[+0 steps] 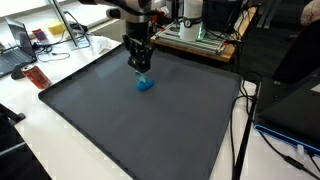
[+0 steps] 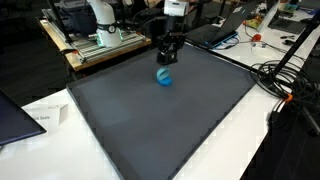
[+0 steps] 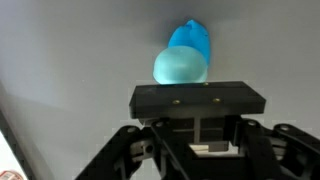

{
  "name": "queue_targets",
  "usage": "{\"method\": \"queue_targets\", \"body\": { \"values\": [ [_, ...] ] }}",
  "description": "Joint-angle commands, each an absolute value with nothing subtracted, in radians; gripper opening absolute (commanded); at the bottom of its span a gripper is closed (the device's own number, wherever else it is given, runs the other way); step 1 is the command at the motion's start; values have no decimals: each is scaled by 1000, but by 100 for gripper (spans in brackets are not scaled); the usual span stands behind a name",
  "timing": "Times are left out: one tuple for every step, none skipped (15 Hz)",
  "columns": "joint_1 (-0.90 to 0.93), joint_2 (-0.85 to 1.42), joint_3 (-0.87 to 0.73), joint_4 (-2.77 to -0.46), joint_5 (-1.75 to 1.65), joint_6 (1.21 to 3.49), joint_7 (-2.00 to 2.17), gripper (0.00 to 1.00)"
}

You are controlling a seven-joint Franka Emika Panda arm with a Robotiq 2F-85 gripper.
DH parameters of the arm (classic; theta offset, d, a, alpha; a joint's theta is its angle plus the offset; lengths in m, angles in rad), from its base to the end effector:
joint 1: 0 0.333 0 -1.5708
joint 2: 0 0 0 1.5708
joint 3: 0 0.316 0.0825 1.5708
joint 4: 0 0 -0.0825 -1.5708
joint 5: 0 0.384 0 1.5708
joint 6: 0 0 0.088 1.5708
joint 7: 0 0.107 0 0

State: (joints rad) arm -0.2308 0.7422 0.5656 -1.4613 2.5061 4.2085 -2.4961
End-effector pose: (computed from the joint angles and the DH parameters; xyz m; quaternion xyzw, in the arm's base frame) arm 0.5533 0.0432 0.2935 0.9941 -0.0594 0.0444 0.0792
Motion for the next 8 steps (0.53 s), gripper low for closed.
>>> {"method": "queue_targets", "body": {
  "values": [
    [-258, 839, 601, -1387, 2512, 4181, -2561, 28],
    [-248, 839, 581, -1382, 2512, 4167, -2566, 28],
    [-253, 846, 581, -1378, 2511, 4162, -2574, 28],
    [-261, 850, 583, -1378, 2511, 4151, -2578, 28],
    [-268, 851, 586, -1377, 2511, 4137, -2582, 28],
    [-280, 854, 595, -1377, 2511, 4124, -2581, 28],
    [-292, 856, 602, -1381, 2510, 4108, -2580, 28],
    [-302, 858, 610, -1384, 2510, 4097, -2580, 28]
  ]
}}
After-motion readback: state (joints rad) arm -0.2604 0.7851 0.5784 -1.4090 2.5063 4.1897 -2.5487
